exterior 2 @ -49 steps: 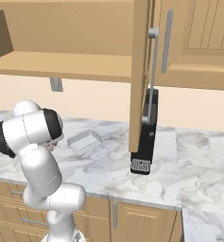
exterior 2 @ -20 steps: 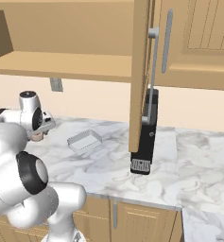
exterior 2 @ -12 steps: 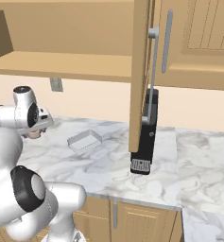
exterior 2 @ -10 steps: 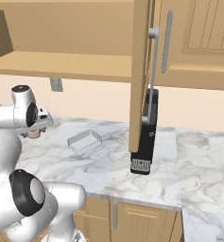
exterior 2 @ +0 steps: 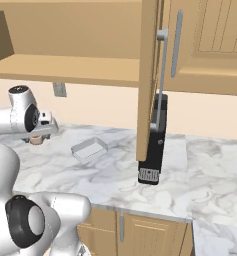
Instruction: Retrieve the tupperware from the cabinet, then place the raw meat into the tupperware to avoid contamination.
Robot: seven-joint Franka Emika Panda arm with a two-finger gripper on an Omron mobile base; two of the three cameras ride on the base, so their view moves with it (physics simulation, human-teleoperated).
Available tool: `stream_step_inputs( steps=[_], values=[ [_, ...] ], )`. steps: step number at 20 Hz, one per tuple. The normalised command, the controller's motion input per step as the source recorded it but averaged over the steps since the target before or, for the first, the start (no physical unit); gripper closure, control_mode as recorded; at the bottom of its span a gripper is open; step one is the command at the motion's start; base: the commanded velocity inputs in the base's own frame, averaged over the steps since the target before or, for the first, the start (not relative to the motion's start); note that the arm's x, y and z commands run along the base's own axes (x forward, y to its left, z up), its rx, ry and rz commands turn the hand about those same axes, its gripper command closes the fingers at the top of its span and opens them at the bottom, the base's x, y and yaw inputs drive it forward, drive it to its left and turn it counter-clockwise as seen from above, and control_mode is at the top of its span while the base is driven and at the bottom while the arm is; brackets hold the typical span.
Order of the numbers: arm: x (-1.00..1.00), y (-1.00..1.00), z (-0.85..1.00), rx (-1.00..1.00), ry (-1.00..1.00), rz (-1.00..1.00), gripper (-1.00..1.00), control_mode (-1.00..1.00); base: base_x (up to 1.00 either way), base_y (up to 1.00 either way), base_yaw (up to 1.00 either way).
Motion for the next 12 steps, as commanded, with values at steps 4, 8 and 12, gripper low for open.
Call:
stream_step_inputs(
  steps=[4, 8, 12],
  values=[
    [-0.13, -0.16, 0.24, 0.0, 0.0, -0.18, 1.0, -1.0, 0.0, 0.0, 0.0],
    [-0.12, -0.08, 0.19, 0.0, 0.0, -0.19, 1.0, -1.0, 0.0, 0.0, 0.0],
    [-0.17, -0.05, 0.17, 0.0, 0.0, -0.19, 1.0, -1.0, 0.0, 0.0, 0.0]
  ],
)
